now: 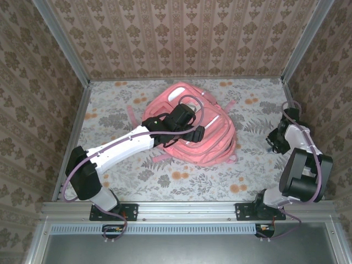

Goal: Pack books, pencil case, and school supplies into a backpack

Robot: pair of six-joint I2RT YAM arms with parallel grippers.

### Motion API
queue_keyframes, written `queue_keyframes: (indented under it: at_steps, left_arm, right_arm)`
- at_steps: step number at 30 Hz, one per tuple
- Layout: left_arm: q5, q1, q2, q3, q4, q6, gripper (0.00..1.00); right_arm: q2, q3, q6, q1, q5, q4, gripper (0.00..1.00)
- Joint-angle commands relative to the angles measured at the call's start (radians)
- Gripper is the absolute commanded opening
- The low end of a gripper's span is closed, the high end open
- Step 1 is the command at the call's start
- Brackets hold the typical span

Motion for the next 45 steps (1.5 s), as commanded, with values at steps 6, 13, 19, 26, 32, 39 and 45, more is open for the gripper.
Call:
queue_keyframes:
  at_steps: [6,13,19,26,32,39,45]
  left_arm:
    - [0.021,-0.051,0.184,0.154,-0.038,0.203,0.72]
    - [-0.071,-0.092,0.339,0.302,-0.085,0.341,0.64]
    - [-0.097,-0.108,0.406,0.329,-0.107,0.375,0.51]
    - [-0.296,-0.112,0.405,0.352,-0.137,0.356,0.00]
    - [-0.372,-0.080,0.289,0.374,-0.124,0.335,0.00]
    - [-0.360,0.002,0.169,0.413,-0.110,0.295,0.00]
    - [-0.200,0.135,0.109,0.442,-0.088,0.191,0.00]
  right_arm:
    - [-0.167,0.029,0.027,0.135,-0.094,-0.046,0.09]
    - [-0.226,-0.003,0.053,0.207,-0.142,-0.048,0.09]
    - [-0.264,-0.030,0.054,0.230,-0.172,-0.047,0.10]
    - [-0.301,-0.028,0.057,0.252,-0.250,-0.012,0.10]
    - [-0.307,-0.032,0.082,0.327,-0.322,0.082,0.11]
    - [-0.286,-0.038,0.115,0.412,-0.393,0.208,0.11]
    - [-0.246,-0.076,0.188,0.507,-0.468,0.364,0.11]
